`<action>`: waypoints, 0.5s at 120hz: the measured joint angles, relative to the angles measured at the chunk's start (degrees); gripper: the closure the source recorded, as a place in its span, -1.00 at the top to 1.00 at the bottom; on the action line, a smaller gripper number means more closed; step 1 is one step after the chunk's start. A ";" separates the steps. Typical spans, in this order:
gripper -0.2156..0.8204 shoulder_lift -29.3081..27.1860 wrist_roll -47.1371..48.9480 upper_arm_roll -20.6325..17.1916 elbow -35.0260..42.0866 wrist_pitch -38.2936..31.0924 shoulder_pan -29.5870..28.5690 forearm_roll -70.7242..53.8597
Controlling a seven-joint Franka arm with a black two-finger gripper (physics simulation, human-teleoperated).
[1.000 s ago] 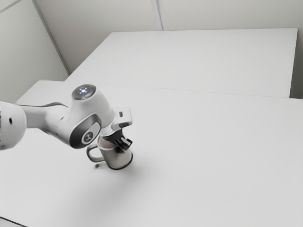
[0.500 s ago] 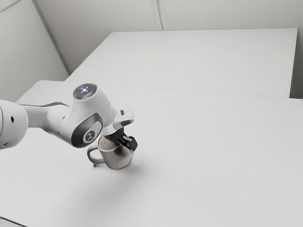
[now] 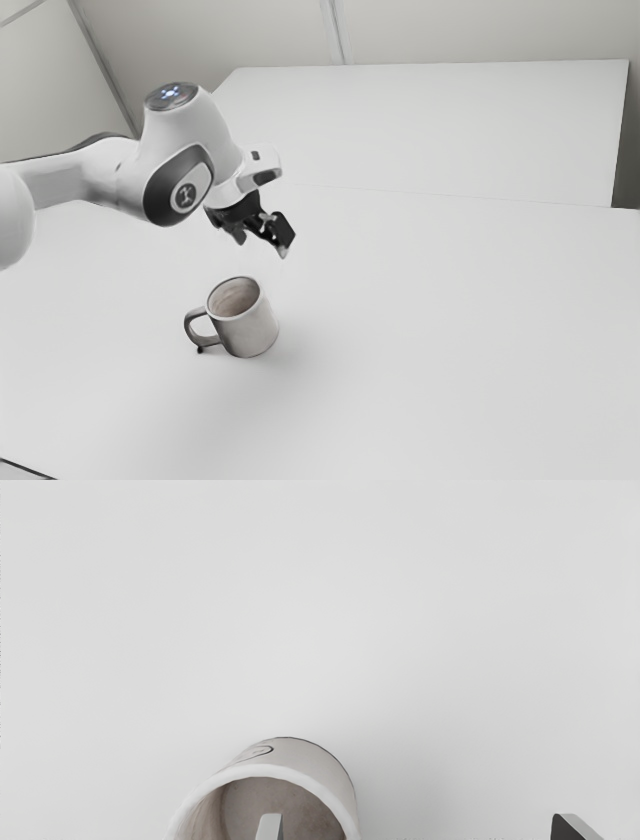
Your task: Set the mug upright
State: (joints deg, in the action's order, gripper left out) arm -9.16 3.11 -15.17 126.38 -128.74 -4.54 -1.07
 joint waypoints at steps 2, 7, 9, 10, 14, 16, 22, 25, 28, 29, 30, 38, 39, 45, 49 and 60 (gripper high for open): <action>0.55 0.29 0.08 0.01 -1.15 1.30 0.04 0.11; 0.56 1.28 0.25 0.04 -4.38 4.63 0.06 0.33; 0.56 1.74 0.32 0.02 -5.76 5.93 0.03 0.40; 0.56 1.96 0.35 0.01 -6.45 6.58 0.02 0.43; 0.56 2.74 0.48 -0.01 -8.76 9.03 0.01 0.54; 0.56 3.08 0.54 -0.01 -9.80 10.20 0.01 0.59; 0.57 4.12 0.71 -0.02 -13.07 13.58 0.02 0.69; 0.57 4.57 0.79 -0.03 -14.65 15.22 0.02 0.73; 0.57 5.01 0.87 -0.03 -16.17 16.81 0.01 0.75; 0.57 5.17 0.90 -0.03 -16.72 17.34 0.00 0.76; 0.57 5.31 0.92 -0.03 -17.19 17.85 0.00 0.77; 0.58 6.11 1.12 -0.03 -20.73 21.68 -0.06 0.77; 0.58 6.18 1.14 -0.03 -21.11 22.13 -0.07 0.77; 0.58 6.50 1.27 -0.03 -23.55 24.75 -0.14 0.67; 0.58 6.62 1.35 -0.03 -24.98 26.35 -0.17 0.56; 0.58 7.22 1.54 -0.03 -28.27 30.16 -0.14 0.29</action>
State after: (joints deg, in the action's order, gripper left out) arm -1.94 4.65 -15.21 98.11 -98.59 -4.68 -0.79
